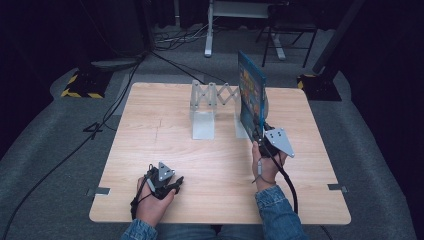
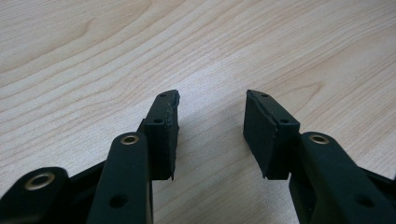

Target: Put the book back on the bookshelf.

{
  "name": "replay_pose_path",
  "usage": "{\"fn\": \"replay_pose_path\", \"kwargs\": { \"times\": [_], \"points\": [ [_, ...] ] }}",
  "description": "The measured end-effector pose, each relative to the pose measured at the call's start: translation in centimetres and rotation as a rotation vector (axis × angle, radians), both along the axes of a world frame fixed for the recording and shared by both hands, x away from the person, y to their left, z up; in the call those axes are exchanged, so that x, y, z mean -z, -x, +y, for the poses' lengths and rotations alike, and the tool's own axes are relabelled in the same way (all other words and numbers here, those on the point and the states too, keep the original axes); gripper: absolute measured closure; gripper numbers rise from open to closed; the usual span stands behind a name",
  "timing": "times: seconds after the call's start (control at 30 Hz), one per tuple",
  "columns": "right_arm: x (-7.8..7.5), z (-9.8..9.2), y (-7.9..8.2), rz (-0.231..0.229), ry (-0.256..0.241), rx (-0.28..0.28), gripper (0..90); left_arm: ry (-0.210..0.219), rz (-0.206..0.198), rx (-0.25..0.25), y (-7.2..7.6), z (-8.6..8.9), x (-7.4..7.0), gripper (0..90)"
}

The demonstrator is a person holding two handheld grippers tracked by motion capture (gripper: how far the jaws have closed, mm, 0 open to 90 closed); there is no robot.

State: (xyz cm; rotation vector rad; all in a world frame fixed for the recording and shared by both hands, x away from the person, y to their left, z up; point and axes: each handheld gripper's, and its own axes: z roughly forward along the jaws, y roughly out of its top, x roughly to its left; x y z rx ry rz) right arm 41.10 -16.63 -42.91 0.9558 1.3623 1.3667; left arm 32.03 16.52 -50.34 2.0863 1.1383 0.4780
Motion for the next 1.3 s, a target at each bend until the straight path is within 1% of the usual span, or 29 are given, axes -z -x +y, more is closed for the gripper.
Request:
{"fn": "replay_pose_path", "kwargs": {
  "times": [0.03,0.1,0.13,0.2,0.23,0.27,0.3,0.37,0.5,0.63,0.77,0.83,0.9,0.93,0.97,1.0,1.07,1.13,1.2,1.23,1.3],
  "points": [
    [0.3,0.0,0.1,0.009,-0.002,-0.002,82.4,0.001,0.000,0.005,-0.1,0.0,0.0,55.6],
    [1.2,0.0,0.1,0.045,-0.009,0.008,82.1,0.004,0.002,0.006,-0.1,-0.1,0.0,55.0],
    [1.7,0.1,-0.1,0.076,-0.006,0.016,82.1,0.004,0.000,0.011,-0.1,-0.2,0.0,54.9],
    [2.2,0.2,-0.3,0.108,0.004,0.024,82.0,0.004,0.003,0.014,-0.2,-0.2,0.0,54.9],
    [2.5,0.3,-0.5,0.133,0.009,0.028,82.0,0.005,0.002,0.014,-0.2,-0.2,0.0,54.9],
    [2.7,0.4,-0.7,0.138,0.008,0.032,82.0,0.008,0.004,0.013,-0.2,-0.2,0.0,54.8],
    [2.7,0.4,-0.8,0.133,-0.003,0.030,81.9,0.010,0.006,0.012,-0.2,-0.2,0.0,54.8],
    [2.6,0.6,-1.1,0.141,-0.005,0.037,81.9,0.005,0.008,0.014,-0.3,-0.2,0.0,54.9],
    [2.6,0.9,-1.6,0.142,0.003,0.041,82.0,0.011,0.009,0.017,-0.3,-0.1,0.0,54.7],
    [2.2,1.1,-2.0,0.157,0.005,0.040,81.8,0.008,0.011,0.017,-0.3,0.0,0.0,54.6],
    [2.1,1.1,-1.9,0.168,0.037,0.033,81.3,0.011,0.013,0.006,-0.2,0.1,0.0,54.3],
    [2.2,0.9,-1.8,0.163,0.042,0.031,80.3,0.012,0.014,0.003,-0.3,0.2,0.0,53.9],
    [2.1,0.6,-1.8,0.172,0.036,0.019,74.9,0.014,0.014,-0.007,-0.4,0.3,0.0,53.0],
    [2.1,0.3,-1.8,0.181,0.024,0.000,69.2,0.013,0.011,-0.012,-0.6,0.4,0.0,51.5],
    [1.9,0.0,-1.9,0.180,0.018,-0.009,62.8,0.005,0.011,-0.019,-0.7,0.6,0.0,49.7],
    [1.8,-0.2,-1.8,0.178,0.025,-0.014,59.5,0.006,0.009,-0.029,-0.8,0.7,0.0,48.2],
    [1.5,-0.6,-1.5,0.180,0.030,-0.029,56.0,0.009,0.014,-0.043,-0.9,1.0,0.0,46.4],
    [1.1,-0.9,-0.9,0.185,0.028,-0.059,50.8,0.011,0.012,-0.058,-1.1,1.4,0.1,45.5],
    [0.7,-1.1,-0.2,0.210,0.030,-0.107,48.4,0.011,0.016,-0.071,-1.3,1.8,0.1,44.3],
    [0.4,-1.3,0.3,0.228,0.040,-0.142,46.5,0.009,0.011,-0.073,-1.4,1.9,0.1,43.6],
    [0.0,-1.7,1.0,0.232,0.050,-0.167,46.0,0.007,0.013,-0.078,-1.5,2.3,0.1,42.7]
  ]
}}
